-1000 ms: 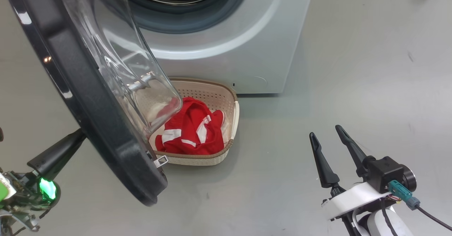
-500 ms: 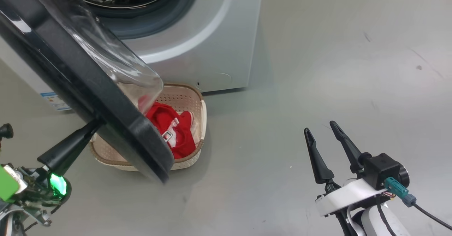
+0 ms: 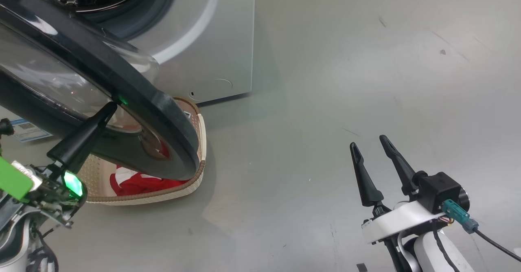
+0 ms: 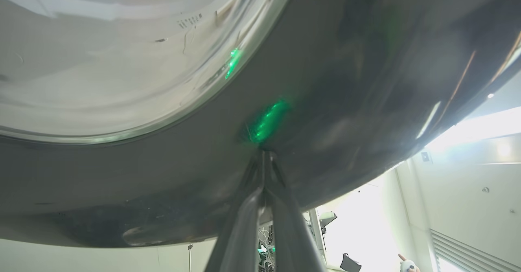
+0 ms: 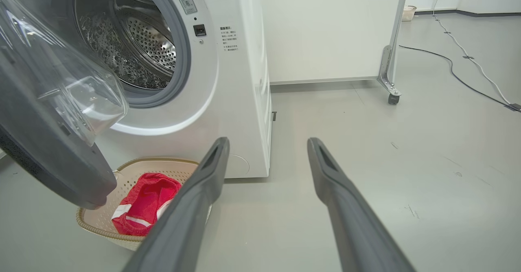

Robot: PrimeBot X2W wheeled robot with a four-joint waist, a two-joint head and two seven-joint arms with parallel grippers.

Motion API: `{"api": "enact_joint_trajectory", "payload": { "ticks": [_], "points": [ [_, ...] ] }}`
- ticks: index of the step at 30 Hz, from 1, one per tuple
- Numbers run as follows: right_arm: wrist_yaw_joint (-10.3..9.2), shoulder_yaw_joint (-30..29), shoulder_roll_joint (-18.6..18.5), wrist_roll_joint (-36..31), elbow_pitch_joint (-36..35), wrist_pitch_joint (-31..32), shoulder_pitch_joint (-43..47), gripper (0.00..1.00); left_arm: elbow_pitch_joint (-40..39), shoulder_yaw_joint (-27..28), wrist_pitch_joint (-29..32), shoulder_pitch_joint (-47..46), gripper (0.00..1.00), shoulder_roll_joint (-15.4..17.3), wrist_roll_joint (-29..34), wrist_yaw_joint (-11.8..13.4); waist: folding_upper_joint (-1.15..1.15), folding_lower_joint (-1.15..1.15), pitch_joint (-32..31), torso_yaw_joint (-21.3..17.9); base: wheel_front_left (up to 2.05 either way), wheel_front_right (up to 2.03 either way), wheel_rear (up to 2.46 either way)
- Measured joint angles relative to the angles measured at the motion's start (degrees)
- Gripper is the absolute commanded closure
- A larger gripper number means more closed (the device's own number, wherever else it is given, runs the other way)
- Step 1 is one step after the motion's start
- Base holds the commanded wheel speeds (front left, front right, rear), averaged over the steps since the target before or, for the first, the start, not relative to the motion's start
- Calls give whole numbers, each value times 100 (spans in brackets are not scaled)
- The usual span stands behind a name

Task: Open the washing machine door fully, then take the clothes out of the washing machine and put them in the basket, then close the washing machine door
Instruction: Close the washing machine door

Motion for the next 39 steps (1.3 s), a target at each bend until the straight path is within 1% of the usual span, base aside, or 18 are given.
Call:
{"api": "enact_joint_trajectory", "payload": {
  "ticks": [3,10,13,23,25,28,32,35,39],
  "points": [
    [0,-1,15,1,14,-4,-62,0,90,-65,-122,-166,100,-64,216,0,0,0,55,-80,0,0,0],
    [10,4,43,45,74,-48,-122,0,333,-27,-539,-539,100,-283,345,0,0,0,170,-235,0,0,0],
    [46,11,51,47,94,-49,-204,0,466,22,-728,-689,100,-341,527,-8,0,0,214,-304,0,0,0],
    [47,15,70,96,107,-52,-316,0,834,-9,-1296,-1214,100,-499,1017,-18,0,0,430,-474,0,0,0],
    [51,16,75,102,108,-53,-326,0,902,-44,-1408,-1321,100,-541,1085,-58,0,0,478,-511,0,0,0],
    [51,18,78,102,126,-57,-348,0,1016,-99,-1584,-1529,100,-579,1367,-67,0,0,553,-563,0,0,0],
    [53,20,88,120,146,-57,-434,0,1196,-193,-1767,-1783,100,-658,1479,-116,0,0,646,-629,0,0,0],
    [94,48,96,153,188,-58,-449,0,1361,-266,-1918,-1966,100,-732,1677,-149,0,0,695,-681,0,0,0],
    [101,98,105,154,224,-59,-519,0,1577,-285,-2120,-2170,100,-754,1763,-169,0,0,741,-761,0,0,0]
  ]
}}
